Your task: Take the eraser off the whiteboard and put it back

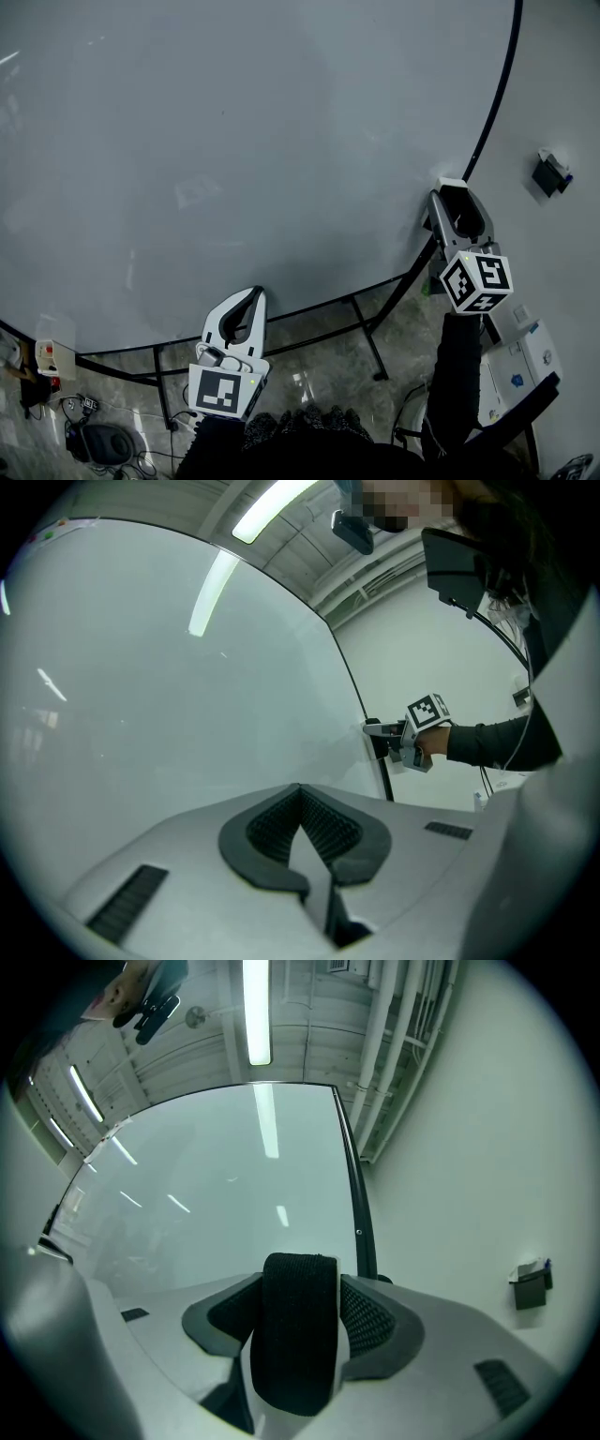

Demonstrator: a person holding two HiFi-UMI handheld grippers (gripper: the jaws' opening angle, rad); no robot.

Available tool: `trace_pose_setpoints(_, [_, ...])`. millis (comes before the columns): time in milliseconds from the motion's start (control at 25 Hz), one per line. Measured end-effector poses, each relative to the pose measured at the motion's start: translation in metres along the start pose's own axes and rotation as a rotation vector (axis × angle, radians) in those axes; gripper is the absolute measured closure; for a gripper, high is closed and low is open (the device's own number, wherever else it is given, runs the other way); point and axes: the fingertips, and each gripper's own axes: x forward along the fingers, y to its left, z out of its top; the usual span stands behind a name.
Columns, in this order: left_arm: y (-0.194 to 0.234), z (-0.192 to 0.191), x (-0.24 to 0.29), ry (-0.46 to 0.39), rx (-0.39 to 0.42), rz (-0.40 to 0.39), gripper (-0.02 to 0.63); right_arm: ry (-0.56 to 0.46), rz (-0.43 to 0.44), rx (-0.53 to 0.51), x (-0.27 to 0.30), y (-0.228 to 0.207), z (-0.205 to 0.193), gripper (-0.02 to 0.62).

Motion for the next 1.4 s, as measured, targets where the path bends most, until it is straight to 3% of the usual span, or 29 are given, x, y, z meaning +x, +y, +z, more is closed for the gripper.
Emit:
trace_pose_setpoints(320, [0.002, 0.002, 0.002, -0.005, 0.003, 0.008, 0.6, -0.019, -0.028, -0.035, 0.003, -0.007, 0.001, 0.347])
trace_pose_setpoints(520, [0.0, 0.003, 0.003, -0.007, 0.007, -0.001, 0.6, -0.062, 0.031, 0.029, 0.002, -0.008, 0.003, 0.345])
trace_pose_setpoints(720, [0.0, 0.002, 0.007, -0.004, 0.006, -0.001, 0.6, -0.069, -0.001, -0.026, 0.005, -0.01, 0.003, 0.341])
trace_pose_setpoints(1080, [-0.009, 0.002, 0.015, -0.006, 0.02, -0.025, 0.6, -0.212, 0.002, 0.1, 0.005, -0.015, -0.001, 0.322])
trace_pose_setpoints(1400, [-0.008, 0.001, 0.015, 0.009, 0.018, -0.014, 0.6, -0.195, 0.009, 0.084, 0.002, -0.015, 0.004, 0.321])
